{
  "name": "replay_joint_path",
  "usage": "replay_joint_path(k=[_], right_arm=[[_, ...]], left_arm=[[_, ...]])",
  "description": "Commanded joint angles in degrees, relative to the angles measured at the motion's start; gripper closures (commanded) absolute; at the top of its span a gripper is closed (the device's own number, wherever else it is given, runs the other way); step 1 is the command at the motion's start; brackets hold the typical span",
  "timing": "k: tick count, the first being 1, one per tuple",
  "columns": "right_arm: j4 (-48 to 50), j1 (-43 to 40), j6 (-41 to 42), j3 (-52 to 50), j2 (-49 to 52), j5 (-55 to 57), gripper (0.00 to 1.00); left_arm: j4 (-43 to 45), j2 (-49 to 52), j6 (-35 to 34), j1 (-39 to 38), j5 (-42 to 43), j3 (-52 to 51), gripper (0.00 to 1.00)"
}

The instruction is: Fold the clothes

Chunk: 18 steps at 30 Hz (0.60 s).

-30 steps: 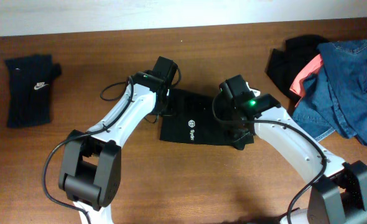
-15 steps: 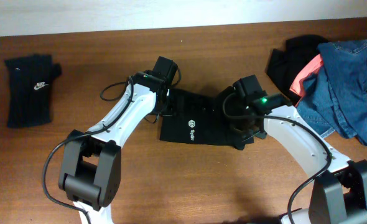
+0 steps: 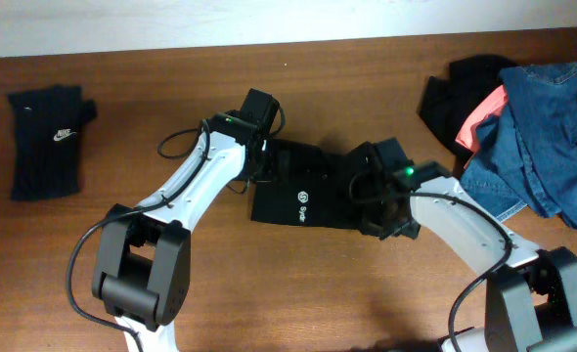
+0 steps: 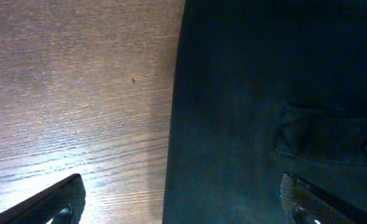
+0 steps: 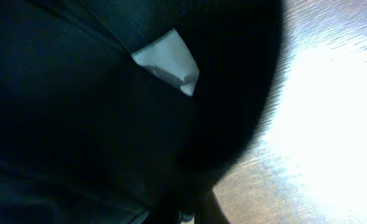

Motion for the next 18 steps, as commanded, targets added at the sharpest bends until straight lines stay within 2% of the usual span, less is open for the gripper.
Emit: replay_joint_path(k=[1, 5, 7, 9, 12, 14, 18], right_arm=[[2.6, 0.4, 0.4, -4.4, 0.4, -1.4, 0.96], [4.0, 0.4, -2.8, -5.4, 0.3, -1.4, 0.96], [3.4, 0.4, -5.4, -4.1, -0.3, -1.8, 0.79], [2.1, 0.4, -7.2, -2.0, -1.2, -2.0, 0.55], [-0.7, 0.3, -7.8, 2.1, -2.8, -1.9, 0.3], [-2.6, 0.3, -9.3, 5.5, -3.7, -1.9, 0.21], [-6.4, 0.3, -12.0, 12.6, -4.7, -1.7, 0.16]], left_arm=[[-0.2, -1.4, 0.7, 0.0, -0.6, -0.5, 0.01], [-0.2, -1.4, 0.7, 0.0, -0.6, -0.5, 0.01], [-0.2, -1.4, 0.7, 0.0, -0.6, -0.5, 0.01], [-0.2, -1.4, 0.7, 0.0, -0.6, -0.5, 0.0], [-0.2, -1.4, 0.7, 0.0, -0.6, -0.5, 0.01], [-0.2, -1.4, 0.7, 0.0, -0.6, -0.5, 0.01], [-0.2, -1.4, 0.7, 0.0, -0.6, -0.5, 0.01]])
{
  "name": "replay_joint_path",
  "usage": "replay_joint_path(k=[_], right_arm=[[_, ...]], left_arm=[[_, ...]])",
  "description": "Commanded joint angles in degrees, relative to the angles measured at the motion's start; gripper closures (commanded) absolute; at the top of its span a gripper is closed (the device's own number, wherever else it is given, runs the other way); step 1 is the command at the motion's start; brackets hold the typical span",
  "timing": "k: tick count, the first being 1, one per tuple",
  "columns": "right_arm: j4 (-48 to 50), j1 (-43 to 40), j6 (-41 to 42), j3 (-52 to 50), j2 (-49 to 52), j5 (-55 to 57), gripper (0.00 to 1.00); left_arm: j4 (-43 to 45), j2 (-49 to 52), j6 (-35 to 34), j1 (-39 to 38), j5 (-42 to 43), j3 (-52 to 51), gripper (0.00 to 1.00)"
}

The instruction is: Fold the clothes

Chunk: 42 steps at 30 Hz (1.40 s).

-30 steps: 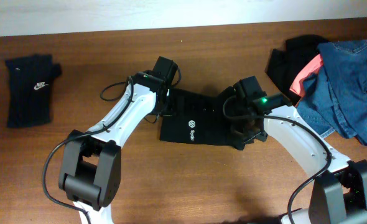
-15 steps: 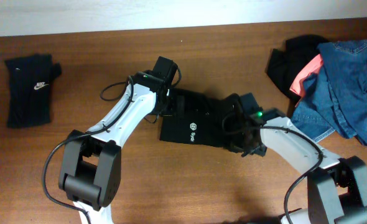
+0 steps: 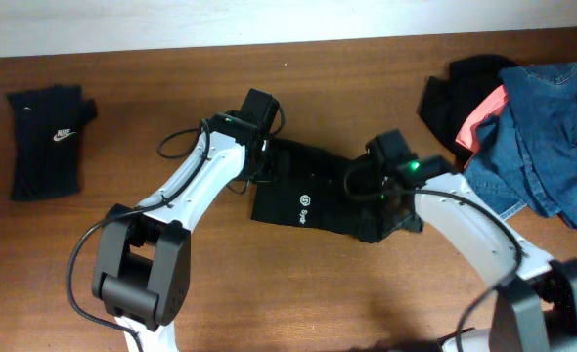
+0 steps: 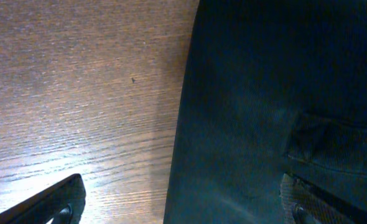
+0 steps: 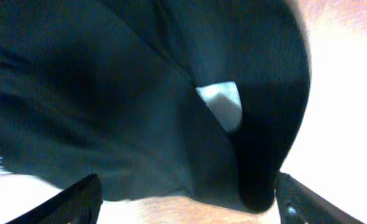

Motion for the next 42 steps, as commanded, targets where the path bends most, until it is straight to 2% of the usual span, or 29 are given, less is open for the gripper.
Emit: replay_joint_path(k=[1, 3, 6, 9, 14, 23, 27, 42], right_arm=[[-2.0, 0.3, -3.7, 6.5, -2.4, 0.2, 0.15], [-2.8, 0.3, -5.6, 9.5, -2.4, 0.1, 0.15], [-2.5, 0.3, -8.8, 12.6, -2.4, 0.1, 0.09], [-0.4, 0.0, -8.9, 12.6, -2.1, 0.7, 0.1], [2.3, -0.2, -8.9, 12.6, 0.3, 0.7, 0.34], [4.7, -0.2, -8.9, 12.6, 7.6, 0.3, 0.37], [7.0, -0.2, -8.9, 12.6, 9.5, -0.8, 0.57], [11.5, -0.2, -8.3, 12.6, 10.0, -0.7, 0.62]], left_arm=[[-0.2, -1.4, 0.7, 0.0, -0.6, -0.5, 0.01], [-0.2, -1.4, 0.7, 0.0, -0.6, -0.5, 0.01], [-0.2, -1.4, 0.7, 0.0, -0.6, -0.5, 0.01], [-0.2, -1.4, 0.7, 0.0, -0.6, -0.5, 0.01], [-0.2, -1.4, 0.7, 0.0, -0.6, -0.5, 0.01], [-0.1, -1.4, 0.7, 0.0, -0.5, -0.5, 0.01], [-0.1, -1.4, 0.7, 0.0, -0.5, -0.5, 0.0], [-0.1, -1.4, 0.7, 0.0, -0.5, -0.5, 0.01]])
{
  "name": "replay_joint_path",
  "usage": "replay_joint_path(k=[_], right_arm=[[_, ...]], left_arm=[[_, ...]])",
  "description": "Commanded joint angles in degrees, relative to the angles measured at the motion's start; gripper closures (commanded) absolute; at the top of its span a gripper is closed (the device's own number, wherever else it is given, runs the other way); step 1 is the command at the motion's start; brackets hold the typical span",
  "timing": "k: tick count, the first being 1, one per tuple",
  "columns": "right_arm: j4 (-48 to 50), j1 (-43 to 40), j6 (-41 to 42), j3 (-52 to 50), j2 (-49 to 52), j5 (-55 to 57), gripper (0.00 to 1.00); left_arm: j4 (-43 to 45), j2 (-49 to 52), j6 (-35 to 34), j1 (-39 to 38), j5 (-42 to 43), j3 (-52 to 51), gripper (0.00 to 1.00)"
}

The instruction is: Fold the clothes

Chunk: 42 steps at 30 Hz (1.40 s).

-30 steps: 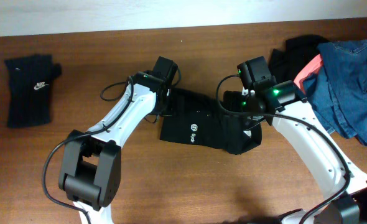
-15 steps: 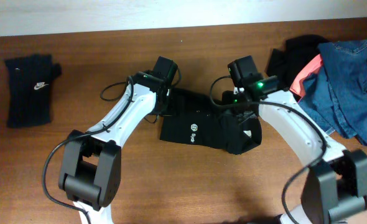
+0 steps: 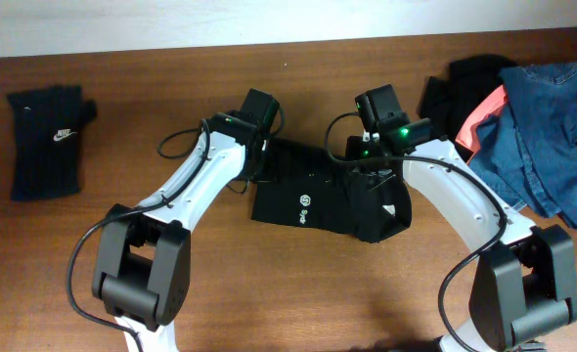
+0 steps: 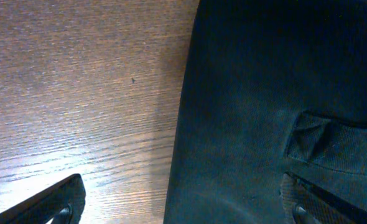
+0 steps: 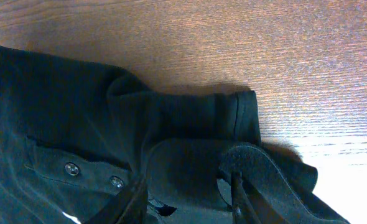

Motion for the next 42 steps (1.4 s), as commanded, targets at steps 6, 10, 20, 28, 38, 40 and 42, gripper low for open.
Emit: replay_joint_path(k=[6, 10, 20, 28, 38, 40, 42], right_arm=[[0.3, -0.2, 3.0, 0.3, 0.4, 0.2, 0.62], [0.3, -0.2, 3.3, 0.2, 0.5, 0.5, 0.86], [-2.2, -1.0, 7.0, 0.2, 0.5, 5.7, 0.96], [-4.2, -3.5, 7.0, 0.2, 0.5, 6.4, 0.96], [-4.8, -4.0, 8.5, -0.1, 0.6, 9.9, 0.96], [-4.6, -4.0, 9.9, -0.9, 0.7, 11.7, 0.96], [-3.4, -4.0, 10.6, -2.2, 0.7, 12.2, 0.96]], left_arm=[[-0.2, -1.4, 0.7, 0.0, -0.5, -0.5, 0.01], [-0.2, -1.4, 0.7, 0.0, -0.5, -0.5, 0.01], [-0.2, -1.4, 0.7, 0.0, -0.5, -0.5, 0.01], [-0.2, -1.4, 0.7, 0.0, -0.5, -0.5, 0.01], [-0.2, -1.4, 0.7, 0.0, -0.5, -0.5, 0.01], [-0.2, -1.4, 0.7, 0.0, -0.5, -0.5, 0.01], [-0.2, -1.4, 0.7, 0.0, -0.5, -0.5, 0.01]])
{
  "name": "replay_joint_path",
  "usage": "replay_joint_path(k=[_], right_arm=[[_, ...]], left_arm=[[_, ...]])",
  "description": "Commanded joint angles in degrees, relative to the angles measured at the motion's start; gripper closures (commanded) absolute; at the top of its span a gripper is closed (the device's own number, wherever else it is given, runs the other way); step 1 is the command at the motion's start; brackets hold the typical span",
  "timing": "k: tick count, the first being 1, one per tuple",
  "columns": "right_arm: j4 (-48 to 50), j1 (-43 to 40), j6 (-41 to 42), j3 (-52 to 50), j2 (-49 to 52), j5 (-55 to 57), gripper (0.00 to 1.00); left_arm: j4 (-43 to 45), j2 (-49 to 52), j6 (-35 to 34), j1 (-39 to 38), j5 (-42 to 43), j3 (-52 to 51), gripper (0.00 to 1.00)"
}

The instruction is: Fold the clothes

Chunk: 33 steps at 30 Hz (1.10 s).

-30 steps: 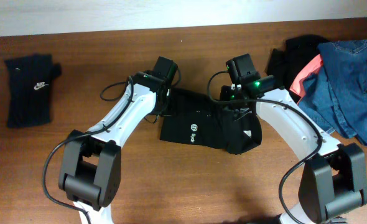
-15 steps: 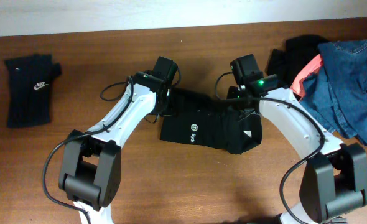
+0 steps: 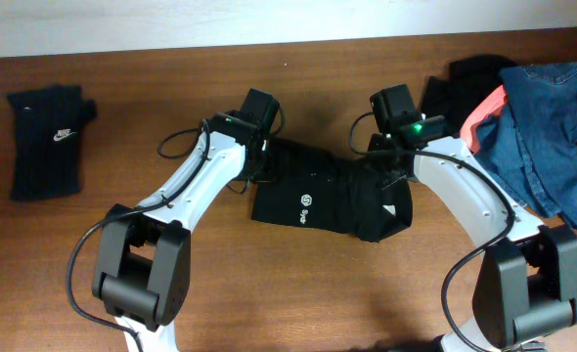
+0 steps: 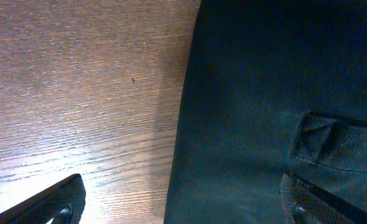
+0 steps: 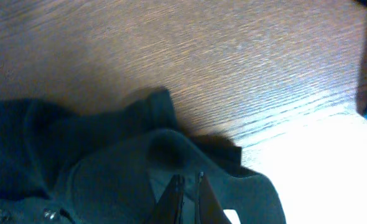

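A black shirt [image 3: 318, 200] with a small white logo lies partly folded at the table's middle. My left gripper [image 3: 261, 161] rests at its upper left edge. In the left wrist view that gripper [image 4: 183, 208] is open, one finger [image 4: 59, 202] over bare wood and the other over the dark cloth [image 4: 264, 93]. My right gripper [image 3: 384, 166] is at the shirt's upper right. In the right wrist view it [image 5: 188, 186] is shut on a raised fold of the shirt [image 5: 109, 168] near the collar.
A folded black garment with a white swoosh [image 3: 49, 142] lies at the far left. A heap of clothes sits at the right edge: blue denim [image 3: 543, 147], a coral piece [image 3: 484, 112] and black cloth [image 3: 465, 83]. The wooden table [image 3: 171, 284] shows in front.
My right gripper's jaws stood wide apart over the shirt's buttoned placket; now they are pinched together on a fold by the collar, a little further right. The left gripper has not moved.
My right gripper was low on the shirt's right part, buried in dark cloth. Then it was open with cloth beneath it, then open at the shirt's upper edge, with the right side folded inward. Now it is shut there. My left gripper stayed open throughout.
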Motion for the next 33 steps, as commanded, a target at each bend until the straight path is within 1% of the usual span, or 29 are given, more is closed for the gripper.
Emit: replay_joint_path(k=[1, 6, 9, 11, 12, 15, 17, 21, 24, 27, 33], right_arm=[[1.5, -0.3, 2.0, -2.3, 0.6, 3.2, 0.96], [2.3, -0.1, 0.0, -2.5, -0.5, 3.4, 0.96], [2.6, -0.2, -0.4, -2.4, -3.8, 5.7, 0.96], [3.4, -0.2, -2.7, -2.4, -6.3, 5.3, 0.96], [4.0, -0.1, -5.0, -2.4, -7.4, 3.9, 0.96], [7.0, 0.0, -16.4, -2.4, -9.4, -7.5, 0.96], [7.5, 0.0, -21.2, -2.4, -9.3, -13.1, 0.96], [7.1, 0.0, -22.4, -2.4, -7.0, -14.6, 0.96], [7.9, 0.0, -28.5, -2.4, -4.2, -21.2, 0.96], [9.2, 0.0, -32.4, -2.4, -1.9, -27.1, 0.96], [10.5, 0.6, -32.7, -2.4, 1.8, -28.3, 0.96]], left_arm=[[-0.2, -1.4, 0.7, 0.0, -0.5, -0.5, 0.01], [-0.2, -1.4, 0.7, 0.0, -0.5, -0.5, 0.01], [-0.2, -1.4, 0.7, 0.0, -0.5, -0.5, 0.01], [-0.2, -1.4, 0.7, 0.0, -0.5, -0.5, 0.0], [-0.2, -1.4, 0.7, 0.0, -0.5, -0.5, 0.01], [-0.2, -1.4, 0.7, 0.0, -0.5, -0.5, 0.01], [-0.2, -1.4, 0.7, 0.0, -0.5, -0.5, 0.01], [-0.2, -1.4, 0.7, 0.0, -0.5, -0.5, 0.01], [-0.2, -1.4, 0.7, 0.0, -0.5, -0.5, 0.01], [-0.2, -1.4, 0.7, 0.0, -0.5, -0.5, 0.01], [-0.2, -1.4, 0.7, 0.0, -0.5, -0.5, 0.0]])
